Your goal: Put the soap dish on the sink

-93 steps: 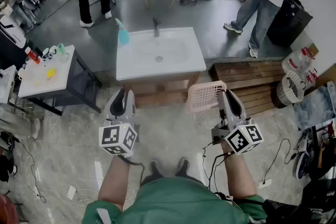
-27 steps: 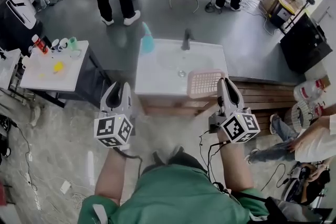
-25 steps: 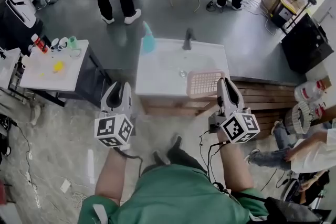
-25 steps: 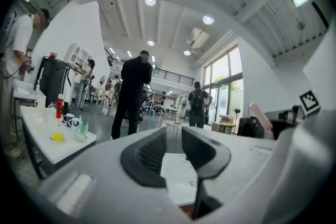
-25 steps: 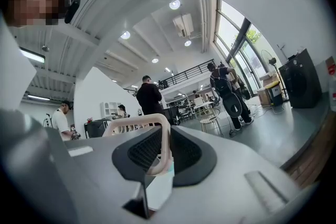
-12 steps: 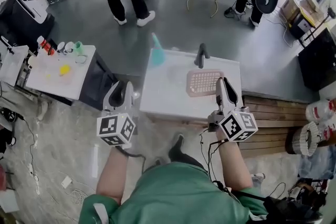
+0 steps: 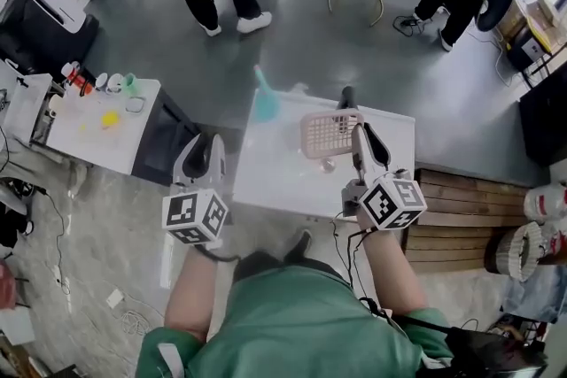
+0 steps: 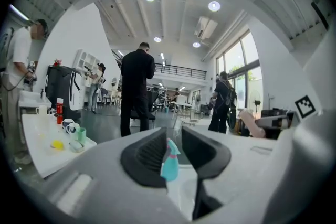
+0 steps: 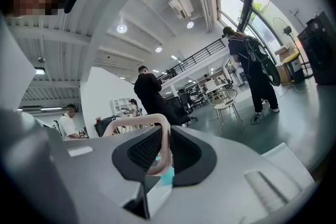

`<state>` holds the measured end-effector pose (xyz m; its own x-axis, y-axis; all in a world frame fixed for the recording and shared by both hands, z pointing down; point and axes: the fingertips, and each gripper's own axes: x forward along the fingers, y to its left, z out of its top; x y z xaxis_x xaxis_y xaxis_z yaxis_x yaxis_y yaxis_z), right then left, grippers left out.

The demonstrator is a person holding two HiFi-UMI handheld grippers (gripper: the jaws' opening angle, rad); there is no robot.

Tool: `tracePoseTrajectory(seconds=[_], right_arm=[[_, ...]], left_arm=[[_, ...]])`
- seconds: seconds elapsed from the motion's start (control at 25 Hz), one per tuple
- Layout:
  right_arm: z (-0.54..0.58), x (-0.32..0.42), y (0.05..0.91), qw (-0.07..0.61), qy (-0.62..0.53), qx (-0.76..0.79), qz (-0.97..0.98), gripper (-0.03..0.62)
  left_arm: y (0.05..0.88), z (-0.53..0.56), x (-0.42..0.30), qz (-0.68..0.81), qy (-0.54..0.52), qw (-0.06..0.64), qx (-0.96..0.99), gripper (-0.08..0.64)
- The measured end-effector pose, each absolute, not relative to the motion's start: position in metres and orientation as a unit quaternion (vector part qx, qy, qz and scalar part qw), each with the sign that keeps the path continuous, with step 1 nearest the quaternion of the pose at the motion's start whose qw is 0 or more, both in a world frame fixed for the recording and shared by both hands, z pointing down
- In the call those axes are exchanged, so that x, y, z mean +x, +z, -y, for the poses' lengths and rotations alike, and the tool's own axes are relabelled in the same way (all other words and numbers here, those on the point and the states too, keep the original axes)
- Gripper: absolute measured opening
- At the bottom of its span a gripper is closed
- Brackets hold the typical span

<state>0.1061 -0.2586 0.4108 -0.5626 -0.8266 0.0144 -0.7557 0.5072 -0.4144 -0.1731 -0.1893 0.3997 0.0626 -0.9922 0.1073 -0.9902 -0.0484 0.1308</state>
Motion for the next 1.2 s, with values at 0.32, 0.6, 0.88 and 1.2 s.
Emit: tracePoseTrajectory(seconds=[0.32,0.6,0.88,1.2], right_arm=[[0.297,0.076,0.448,0.074,-0.225,-0.473,-0.848,0.051],[0.332,0.054,0.493,0.049,-0.246,-0.526,-0.813,0.051],[0.357,0.025,0.549,0.017,-0.278,-0.552,-0.786,0.051],[0.382,0.011,0.608,-0.027,-0.299,-0.568,-0.766,0.051]], left_arm=[[0.419,0.235,-0.195,0.670,0.009,0.101,0.735,0.087],[0.447,0.290,-0.219,0.630,0.029,0.127,0.766,0.087],[0.472,0.337,-0.233,0.596,0.052,0.144,0.788,0.087],[0.502,0.375,-0.245,0.583,0.086,0.165,0.791,0.087]])
